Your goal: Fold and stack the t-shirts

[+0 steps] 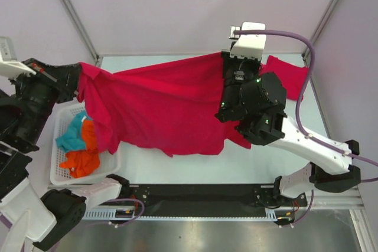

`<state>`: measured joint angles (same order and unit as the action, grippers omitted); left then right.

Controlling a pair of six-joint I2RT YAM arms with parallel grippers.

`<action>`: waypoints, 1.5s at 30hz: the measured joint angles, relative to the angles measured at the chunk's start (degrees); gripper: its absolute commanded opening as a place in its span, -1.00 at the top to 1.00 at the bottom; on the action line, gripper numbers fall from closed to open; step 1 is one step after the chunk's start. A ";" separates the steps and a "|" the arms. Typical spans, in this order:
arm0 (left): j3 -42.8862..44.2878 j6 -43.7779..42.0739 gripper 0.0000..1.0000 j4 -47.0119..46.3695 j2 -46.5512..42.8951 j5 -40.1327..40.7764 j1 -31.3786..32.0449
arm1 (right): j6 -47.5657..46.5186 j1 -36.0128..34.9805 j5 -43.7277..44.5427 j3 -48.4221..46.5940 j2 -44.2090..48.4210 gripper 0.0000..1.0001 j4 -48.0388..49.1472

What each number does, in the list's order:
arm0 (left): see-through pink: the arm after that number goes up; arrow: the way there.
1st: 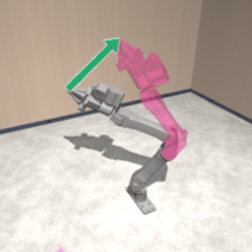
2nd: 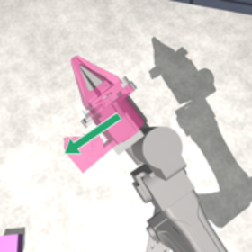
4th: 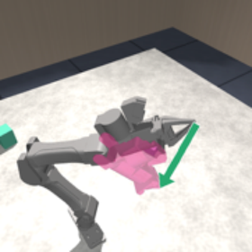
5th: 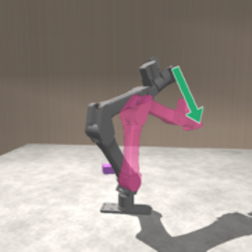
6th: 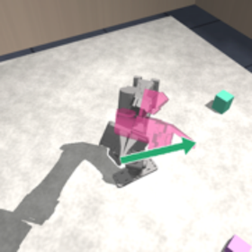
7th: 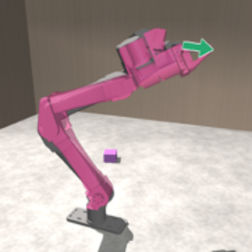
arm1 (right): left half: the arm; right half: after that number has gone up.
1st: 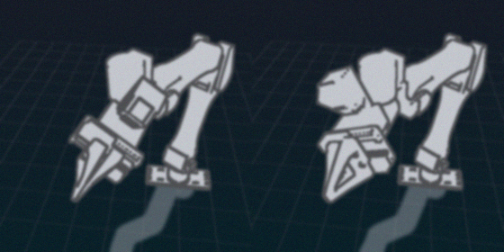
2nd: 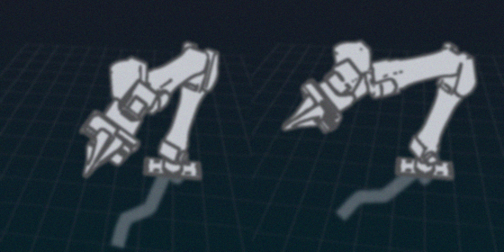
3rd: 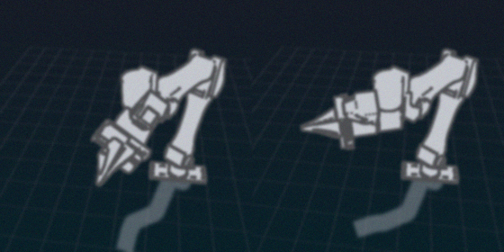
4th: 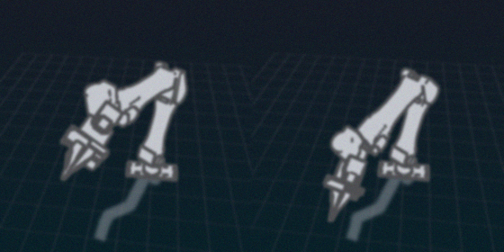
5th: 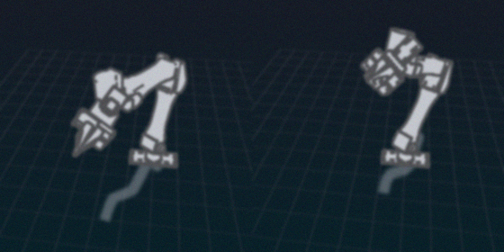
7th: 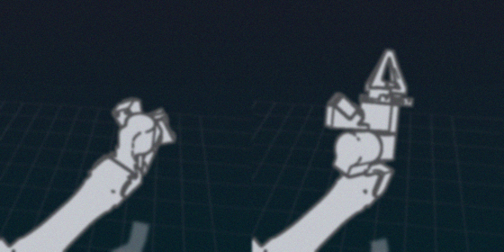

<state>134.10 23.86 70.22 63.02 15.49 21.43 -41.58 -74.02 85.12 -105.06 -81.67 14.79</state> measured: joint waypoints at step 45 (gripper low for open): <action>0.85 -3.78 1.00 -3.65 1.29 -0.24 -1.31 | -13.00 6.91 1.11 -4.09 -5.86 1.00 14.56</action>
<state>134.96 20.08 66.57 64.31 15.25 20.12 -54.59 -67.11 86.24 -109.14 -87.53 29.34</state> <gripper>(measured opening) 0.005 0.010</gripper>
